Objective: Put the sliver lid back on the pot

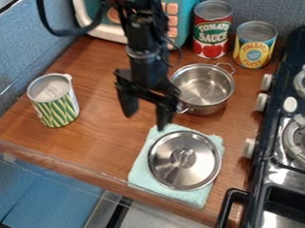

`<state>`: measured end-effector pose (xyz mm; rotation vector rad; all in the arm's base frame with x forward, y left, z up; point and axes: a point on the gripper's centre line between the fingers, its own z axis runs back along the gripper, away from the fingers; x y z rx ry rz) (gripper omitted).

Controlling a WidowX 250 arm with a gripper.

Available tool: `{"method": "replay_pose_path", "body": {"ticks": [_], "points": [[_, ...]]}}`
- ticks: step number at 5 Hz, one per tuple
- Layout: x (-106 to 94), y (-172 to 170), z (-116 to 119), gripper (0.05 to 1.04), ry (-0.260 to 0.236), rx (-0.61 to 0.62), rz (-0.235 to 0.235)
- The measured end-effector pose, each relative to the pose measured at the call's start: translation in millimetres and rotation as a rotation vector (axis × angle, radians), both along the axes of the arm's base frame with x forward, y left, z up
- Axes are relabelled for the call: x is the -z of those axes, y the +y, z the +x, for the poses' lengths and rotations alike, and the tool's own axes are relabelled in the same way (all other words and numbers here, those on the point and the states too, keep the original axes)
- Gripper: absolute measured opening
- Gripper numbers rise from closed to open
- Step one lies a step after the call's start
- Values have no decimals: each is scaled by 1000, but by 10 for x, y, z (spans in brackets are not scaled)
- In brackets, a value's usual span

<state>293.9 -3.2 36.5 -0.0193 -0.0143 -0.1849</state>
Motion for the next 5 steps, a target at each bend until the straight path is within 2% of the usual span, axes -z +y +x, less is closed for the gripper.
{"method": "replay_pose_path", "body": {"ticks": [1,2,3,4,5], "points": [[-14,-184,-138,1001,-2,6,-32],[33,-373,-224,1000,2,51,-35],[58,-476,-198,1000,-27,90,-28],[236,-512,-227,943,9,114,-1],[327,-519,-232,664,22,122,23]]}}
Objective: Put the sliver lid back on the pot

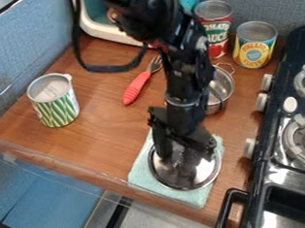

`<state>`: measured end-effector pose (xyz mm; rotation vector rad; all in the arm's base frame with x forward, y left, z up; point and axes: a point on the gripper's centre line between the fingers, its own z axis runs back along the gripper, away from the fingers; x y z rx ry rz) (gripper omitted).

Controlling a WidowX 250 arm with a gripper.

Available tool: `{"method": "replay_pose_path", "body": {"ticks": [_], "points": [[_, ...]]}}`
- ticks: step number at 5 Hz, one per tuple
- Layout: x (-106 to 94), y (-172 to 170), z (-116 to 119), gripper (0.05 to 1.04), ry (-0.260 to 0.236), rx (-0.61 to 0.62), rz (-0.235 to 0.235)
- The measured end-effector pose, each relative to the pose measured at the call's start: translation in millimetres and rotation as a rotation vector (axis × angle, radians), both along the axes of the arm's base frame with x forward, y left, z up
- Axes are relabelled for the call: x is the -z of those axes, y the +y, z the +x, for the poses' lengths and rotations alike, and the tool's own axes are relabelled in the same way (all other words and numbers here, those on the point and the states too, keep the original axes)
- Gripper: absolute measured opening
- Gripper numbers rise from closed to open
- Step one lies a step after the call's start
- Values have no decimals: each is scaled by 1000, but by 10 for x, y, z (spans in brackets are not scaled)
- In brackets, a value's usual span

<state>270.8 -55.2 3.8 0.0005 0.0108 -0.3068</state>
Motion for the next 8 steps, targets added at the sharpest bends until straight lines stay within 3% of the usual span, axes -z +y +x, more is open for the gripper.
{"method": "replay_pose_path", "body": {"ticks": [1,2,3,4,5,7,8], "points": [[21,4,17,366,0,0,15],[19,-6,22,167,-3,7,26],[-34,10,9,60,-3,11,34],[-435,-32,205,53,-91,-6,-15],[-825,44,581,53,-165,-59,-48],[-660,233,1196,52,-131,-166,-25],[-524,244,1328,52,-96,-184,-10]]}}
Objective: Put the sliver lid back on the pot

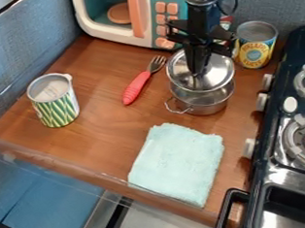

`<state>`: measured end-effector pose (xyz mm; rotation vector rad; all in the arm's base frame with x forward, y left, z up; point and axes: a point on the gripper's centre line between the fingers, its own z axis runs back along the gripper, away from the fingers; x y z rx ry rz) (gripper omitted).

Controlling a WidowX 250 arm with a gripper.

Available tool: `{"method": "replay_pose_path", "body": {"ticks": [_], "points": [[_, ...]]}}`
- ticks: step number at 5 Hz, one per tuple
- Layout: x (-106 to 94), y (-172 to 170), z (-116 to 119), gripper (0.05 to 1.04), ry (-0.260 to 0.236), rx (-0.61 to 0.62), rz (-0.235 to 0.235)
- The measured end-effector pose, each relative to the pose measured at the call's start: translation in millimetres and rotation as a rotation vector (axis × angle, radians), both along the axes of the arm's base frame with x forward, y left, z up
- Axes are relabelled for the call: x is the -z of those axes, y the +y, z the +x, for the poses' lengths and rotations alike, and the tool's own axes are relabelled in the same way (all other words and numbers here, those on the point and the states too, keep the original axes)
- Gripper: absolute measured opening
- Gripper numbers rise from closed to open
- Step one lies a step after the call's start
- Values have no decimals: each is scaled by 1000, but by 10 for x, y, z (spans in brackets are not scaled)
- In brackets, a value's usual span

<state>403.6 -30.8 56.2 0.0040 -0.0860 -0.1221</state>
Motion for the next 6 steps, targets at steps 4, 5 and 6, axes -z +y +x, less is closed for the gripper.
{"method": "replay_pose_path", "body": {"ticks": [4,5,6], "points": [[219,-27,10,74,64,16,40],[115,41,87,224,49,-17,37],[-126,128,100,473,12,-59,20]]}}
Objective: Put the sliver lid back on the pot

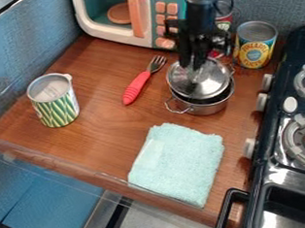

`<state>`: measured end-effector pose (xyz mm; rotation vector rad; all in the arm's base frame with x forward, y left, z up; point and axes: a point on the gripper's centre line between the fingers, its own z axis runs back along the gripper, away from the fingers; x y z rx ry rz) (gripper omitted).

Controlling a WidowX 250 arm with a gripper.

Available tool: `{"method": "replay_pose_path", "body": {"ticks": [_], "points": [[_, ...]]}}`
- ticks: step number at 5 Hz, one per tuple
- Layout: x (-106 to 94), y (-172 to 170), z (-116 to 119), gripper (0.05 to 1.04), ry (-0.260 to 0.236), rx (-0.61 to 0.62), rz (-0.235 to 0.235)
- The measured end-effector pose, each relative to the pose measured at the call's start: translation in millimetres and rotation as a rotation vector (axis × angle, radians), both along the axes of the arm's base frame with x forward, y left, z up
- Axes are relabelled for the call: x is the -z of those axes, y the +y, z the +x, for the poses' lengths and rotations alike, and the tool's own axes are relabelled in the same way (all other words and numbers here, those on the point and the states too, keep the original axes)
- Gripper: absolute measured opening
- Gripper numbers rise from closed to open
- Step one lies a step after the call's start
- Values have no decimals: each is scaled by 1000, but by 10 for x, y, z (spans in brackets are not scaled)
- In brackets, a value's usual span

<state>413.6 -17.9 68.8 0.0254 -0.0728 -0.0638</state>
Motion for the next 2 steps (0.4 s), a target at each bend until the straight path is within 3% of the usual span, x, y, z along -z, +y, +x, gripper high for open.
{"method": "replay_pose_path", "body": {"ticks": [1,2], "points": [[-273,16,-2,776,-63,-2,-31],[-211,37,-69,996,-40,12,-37]]}}
